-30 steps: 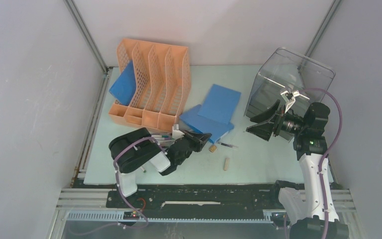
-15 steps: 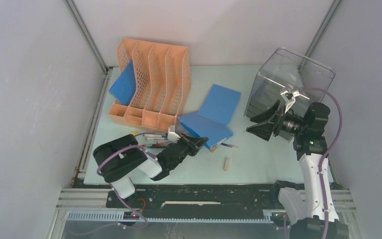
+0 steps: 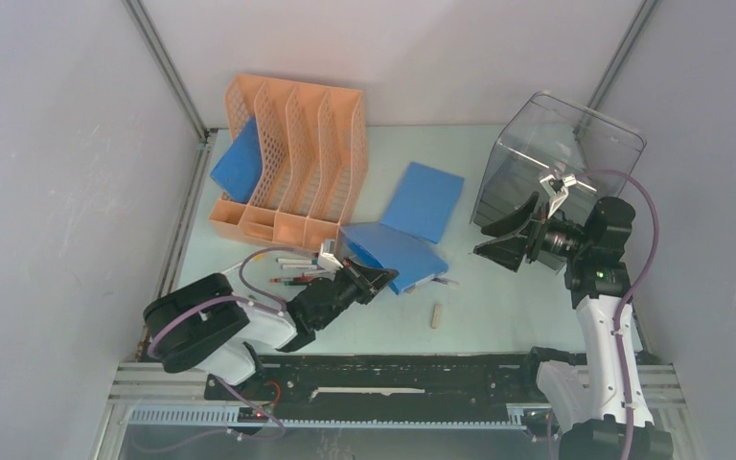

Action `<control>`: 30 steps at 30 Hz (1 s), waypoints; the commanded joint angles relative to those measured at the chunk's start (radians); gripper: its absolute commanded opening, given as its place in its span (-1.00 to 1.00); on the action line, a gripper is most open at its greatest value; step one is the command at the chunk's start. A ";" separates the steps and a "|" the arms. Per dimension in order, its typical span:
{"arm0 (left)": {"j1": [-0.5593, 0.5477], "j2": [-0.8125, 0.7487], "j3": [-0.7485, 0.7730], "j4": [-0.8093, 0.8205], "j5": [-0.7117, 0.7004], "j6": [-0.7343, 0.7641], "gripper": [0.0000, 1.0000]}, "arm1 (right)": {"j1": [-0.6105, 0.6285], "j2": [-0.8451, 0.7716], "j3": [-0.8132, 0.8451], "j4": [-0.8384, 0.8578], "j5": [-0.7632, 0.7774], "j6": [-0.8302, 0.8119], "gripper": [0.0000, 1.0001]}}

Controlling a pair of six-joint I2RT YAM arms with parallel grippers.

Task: Organize the desk
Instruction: Pick up the folder from the center of the board.

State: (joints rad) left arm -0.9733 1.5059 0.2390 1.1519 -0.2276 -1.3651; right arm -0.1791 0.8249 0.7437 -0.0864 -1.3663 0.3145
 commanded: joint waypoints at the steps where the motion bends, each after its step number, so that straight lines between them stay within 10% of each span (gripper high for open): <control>1: -0.004 -0.109 0.006 -0.090 0.046 0.102 -1.00 | 0.009 -0.003 0.038 0.007 0.001 -0.025 0.94; 30: 0.150 -0.429 0.444 -1.211 0.406 0.672 -1.00 | 0.013 -0.008 0.039 0.002 0.002 -0.029 0.94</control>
State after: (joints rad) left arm -0.8333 1.1049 0.5804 0.0792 0.1177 -0.8135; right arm -0.1703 0.8249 0.7437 -0.0872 -1.3659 0.3103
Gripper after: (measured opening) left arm 0.003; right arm 0.969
